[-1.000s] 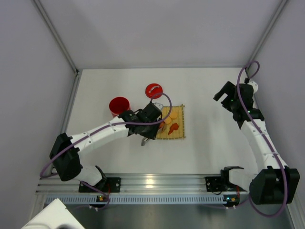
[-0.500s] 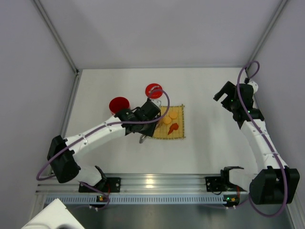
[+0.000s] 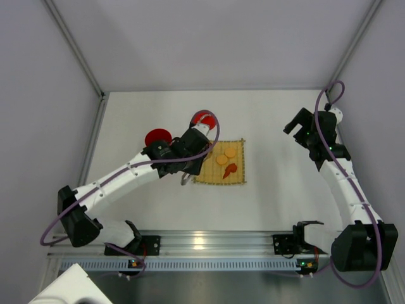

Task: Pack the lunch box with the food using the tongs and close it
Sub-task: Pick up the fake food from the plate, then place the fake food in the packing box.

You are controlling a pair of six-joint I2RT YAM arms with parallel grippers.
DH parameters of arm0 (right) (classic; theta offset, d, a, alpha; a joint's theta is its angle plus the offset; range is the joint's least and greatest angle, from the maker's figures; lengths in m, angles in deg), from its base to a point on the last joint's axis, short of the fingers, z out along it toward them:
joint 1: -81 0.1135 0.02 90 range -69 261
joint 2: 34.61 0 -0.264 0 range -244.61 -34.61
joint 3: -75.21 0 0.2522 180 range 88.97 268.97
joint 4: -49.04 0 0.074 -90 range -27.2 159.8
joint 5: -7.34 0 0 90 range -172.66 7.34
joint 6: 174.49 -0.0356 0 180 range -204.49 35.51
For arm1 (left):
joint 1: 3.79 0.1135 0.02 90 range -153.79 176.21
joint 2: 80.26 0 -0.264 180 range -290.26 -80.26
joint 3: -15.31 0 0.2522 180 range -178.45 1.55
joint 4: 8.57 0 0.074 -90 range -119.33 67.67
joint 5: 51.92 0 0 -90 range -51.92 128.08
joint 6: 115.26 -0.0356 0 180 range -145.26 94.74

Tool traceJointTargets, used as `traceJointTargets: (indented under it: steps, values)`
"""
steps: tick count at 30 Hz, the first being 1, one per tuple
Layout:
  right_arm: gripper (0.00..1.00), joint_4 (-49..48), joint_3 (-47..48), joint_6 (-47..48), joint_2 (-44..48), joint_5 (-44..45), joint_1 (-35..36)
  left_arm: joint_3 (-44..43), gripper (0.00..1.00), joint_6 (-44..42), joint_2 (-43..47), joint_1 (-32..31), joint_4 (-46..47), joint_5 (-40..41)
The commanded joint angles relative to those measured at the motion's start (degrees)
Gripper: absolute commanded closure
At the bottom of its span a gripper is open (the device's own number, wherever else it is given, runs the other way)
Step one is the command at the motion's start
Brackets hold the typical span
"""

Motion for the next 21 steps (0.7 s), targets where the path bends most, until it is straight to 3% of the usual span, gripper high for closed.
traceJointTargets:
  steps: [1,21]
  values:
    - [0.00,-3.1,0.9,0.9,1.3,0.6,0.5,-4.2,0.62,-1.1,3.8,0.0,-1.5,3.7]
    - [0.00,-3.3,2.2,0.7,0.0,-0.3,0.4,-12.1,0.60,2.3,10.9,1.8,-14.6,17.6]
